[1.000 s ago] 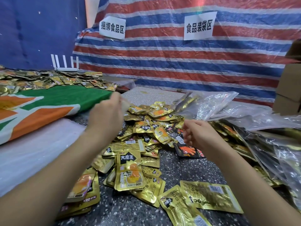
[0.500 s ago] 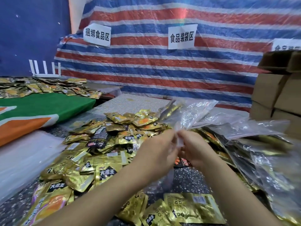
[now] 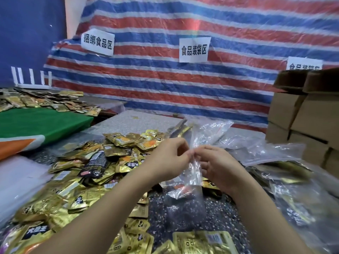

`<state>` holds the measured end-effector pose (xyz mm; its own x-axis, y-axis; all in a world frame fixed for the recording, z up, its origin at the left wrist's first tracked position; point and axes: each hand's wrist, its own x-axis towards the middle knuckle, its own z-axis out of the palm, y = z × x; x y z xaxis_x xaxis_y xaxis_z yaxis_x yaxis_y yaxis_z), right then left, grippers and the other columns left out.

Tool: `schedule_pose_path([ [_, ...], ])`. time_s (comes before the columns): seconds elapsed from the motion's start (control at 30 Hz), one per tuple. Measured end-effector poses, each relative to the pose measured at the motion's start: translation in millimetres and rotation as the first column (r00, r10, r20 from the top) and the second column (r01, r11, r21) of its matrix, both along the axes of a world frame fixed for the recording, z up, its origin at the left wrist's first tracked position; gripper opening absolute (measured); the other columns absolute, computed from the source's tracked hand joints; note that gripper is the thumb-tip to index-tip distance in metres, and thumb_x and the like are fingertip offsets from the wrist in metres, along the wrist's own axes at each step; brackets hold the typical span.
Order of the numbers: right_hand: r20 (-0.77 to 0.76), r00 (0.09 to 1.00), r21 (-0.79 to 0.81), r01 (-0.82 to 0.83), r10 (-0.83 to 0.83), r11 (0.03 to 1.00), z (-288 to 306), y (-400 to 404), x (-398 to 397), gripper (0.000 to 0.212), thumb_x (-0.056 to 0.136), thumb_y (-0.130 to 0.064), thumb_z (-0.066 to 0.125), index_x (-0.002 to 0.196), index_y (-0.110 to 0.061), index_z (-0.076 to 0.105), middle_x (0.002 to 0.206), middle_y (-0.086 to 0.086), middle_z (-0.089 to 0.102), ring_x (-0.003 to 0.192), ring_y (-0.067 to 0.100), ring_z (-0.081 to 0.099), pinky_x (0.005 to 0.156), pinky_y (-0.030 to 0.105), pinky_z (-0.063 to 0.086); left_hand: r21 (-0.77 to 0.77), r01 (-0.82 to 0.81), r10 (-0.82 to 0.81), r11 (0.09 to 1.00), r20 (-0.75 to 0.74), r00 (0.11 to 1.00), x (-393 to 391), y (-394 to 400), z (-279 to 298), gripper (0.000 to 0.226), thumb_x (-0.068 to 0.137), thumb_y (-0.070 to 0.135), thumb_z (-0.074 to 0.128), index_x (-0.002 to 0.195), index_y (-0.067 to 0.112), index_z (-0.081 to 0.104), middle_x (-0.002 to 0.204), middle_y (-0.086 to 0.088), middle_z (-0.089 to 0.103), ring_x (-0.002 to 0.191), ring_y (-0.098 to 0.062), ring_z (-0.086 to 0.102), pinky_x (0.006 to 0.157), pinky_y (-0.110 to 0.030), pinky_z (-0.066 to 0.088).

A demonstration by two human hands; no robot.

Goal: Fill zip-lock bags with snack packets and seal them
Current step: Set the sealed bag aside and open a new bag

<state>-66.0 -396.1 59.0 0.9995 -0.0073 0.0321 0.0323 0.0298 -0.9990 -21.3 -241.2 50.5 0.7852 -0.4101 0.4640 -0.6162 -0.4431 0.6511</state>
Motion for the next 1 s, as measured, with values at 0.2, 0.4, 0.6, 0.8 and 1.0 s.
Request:
schedule_pose_path([
  [0.2,0.042,0.999,-0.023,-0.026,0.027,0.999,3.2,-2.1,-1.0,0.010,0.092,-0.008,0.065,0.084,-0.005,0.070,0.071,0.004,0.066,0.062,0.012,0.061,0.055,0.021,0.051,0.050,0.065,-0.066,0.997,0.018,0.998,4.8,9.4,0.7,0.016,0.095,0.032,0.060,0.079,0.028,0.059,0.071,0.010,0.063,0.066,-0.002,0.058,0.059,-0.024,0.044],
  [0.4,0.217,0.965,-0.113,0.174,-0.147,0.978,0.2,6.9,0.8,0.013,0.095,-0.012,0.065,0.089,-0.003,0.072,0.069,0.005,0.068,0.064,0.015,0.064,0.057,0.023,0.052,0.025,0.083,-0.085,0.996,0.134,0.987,1.2,10.2,0.8,0.024,0.094,0.041,0.060,0.078,0.024,0.060,0.067,0.005,0.061,0.058,-0.004,0.051,0.052,-0.019,0.038],
  [0.6,0.020,0.992,0.060,-0.125,0.124,0.990,6.7,7.6,-9.7,0.024,0.080,-0.012,0.071,0.096,0.003,0.062,0.075,0.013,0.070,0.062,0.018,0.069,0.055,0.023,0.056,0.065,0.169,-0.173,0.983,0.068,0.982,3.6,19.7,6.7,0.028,0.090,0.037,0.068,0.073,0.016,0.059,0.066,-0.001,0.057,0.059,-0.009,0.045,0.056,-0.027,0.037],
  [0.8,0.030,0.988,-0.062,-0.152,0.154,0.986,5.1,1.6,-11.0,0.031,0.074,-0.016,0.073,0.093,0.008,0.066,0.078,0.022,0.064,0.066,0.021,0.070,0.061,0.026,0.059,0.130,0.190,-0.195,0.973,0.030,0.980,1.7,21.3,7.6,0.035,0.089,0.041,0.067,0.069,0.014,0.061,0.059,0.002,0.058,0.055,-0.009,0.046,0.053,-0.031,0.038],
  [1.0,0.017,0.972,-0.148,-0.231,0.236,0.962,9.2,-0.1,-19.5,0.011,0.081,-0.010,0.068,0.078,0.000,0.071,0.077,0.023,0.059,0.064,0.021,0.068,0.058,0.024,0.057,0.148,0.265,-0.256,0.953,-0.081,0.963,-4.3,21.6,12.0,0.038,0.082,0.044,0.074,0.059,0.021,0.054,0.053,0.010,0.055,0.050,-0.007,0.046,0.050,-0.025,0.037],
])
